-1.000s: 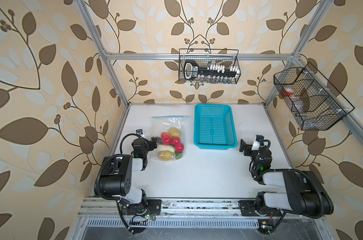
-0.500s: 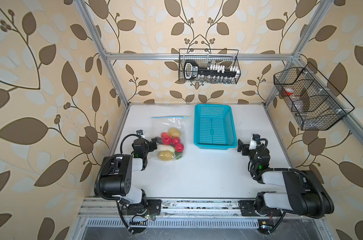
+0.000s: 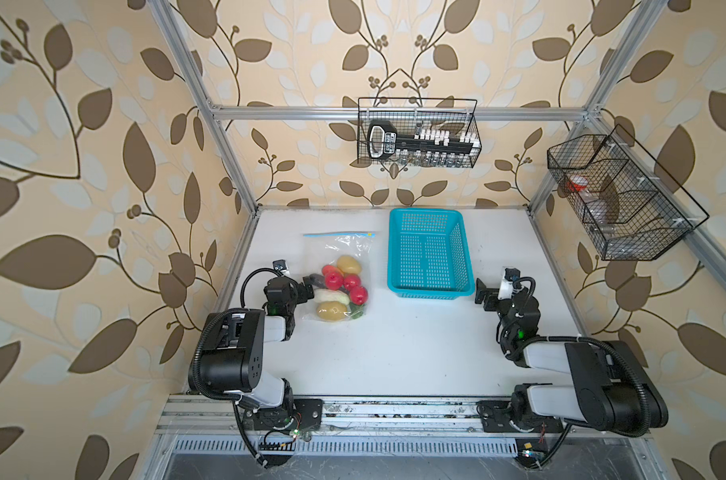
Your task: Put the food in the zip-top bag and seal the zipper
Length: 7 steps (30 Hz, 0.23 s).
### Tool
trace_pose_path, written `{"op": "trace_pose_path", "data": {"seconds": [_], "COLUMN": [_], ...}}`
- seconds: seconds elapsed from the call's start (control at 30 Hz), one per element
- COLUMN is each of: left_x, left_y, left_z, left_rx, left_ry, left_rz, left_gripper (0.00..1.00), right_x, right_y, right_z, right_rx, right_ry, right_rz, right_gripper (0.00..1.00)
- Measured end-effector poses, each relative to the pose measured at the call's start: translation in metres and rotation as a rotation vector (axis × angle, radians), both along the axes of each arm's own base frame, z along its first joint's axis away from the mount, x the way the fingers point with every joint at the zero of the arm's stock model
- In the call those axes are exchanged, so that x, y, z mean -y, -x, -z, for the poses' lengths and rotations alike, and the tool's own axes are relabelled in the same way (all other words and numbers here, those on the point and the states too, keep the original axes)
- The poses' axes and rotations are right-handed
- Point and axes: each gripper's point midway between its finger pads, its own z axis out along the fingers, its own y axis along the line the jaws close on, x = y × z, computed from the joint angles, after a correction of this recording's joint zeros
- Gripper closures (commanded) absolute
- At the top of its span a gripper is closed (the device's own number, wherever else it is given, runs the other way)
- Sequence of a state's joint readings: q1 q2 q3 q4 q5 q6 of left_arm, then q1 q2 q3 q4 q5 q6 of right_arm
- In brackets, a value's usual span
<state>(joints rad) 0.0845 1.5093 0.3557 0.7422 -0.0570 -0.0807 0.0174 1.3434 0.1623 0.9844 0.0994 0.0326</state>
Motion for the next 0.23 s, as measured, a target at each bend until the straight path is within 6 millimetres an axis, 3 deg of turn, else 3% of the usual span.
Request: {"op": "trace_pose_path", "data": {"seconds": [0.23], "left_x": [0.0], "left_y": [0.0], "left_z": [0.0001], "left_rx": [0.0], "left_ry": [0.0], "left_rz": [0.0], "left_gripper": [0.01], "right_x": [0.0013], "right_y": [-0.0016], "right_z": [-0.0014], "right_rx": [0.002], "right_ry": [-0.002], "right_rz": [0.001], "right_gripper": [0.0]}}
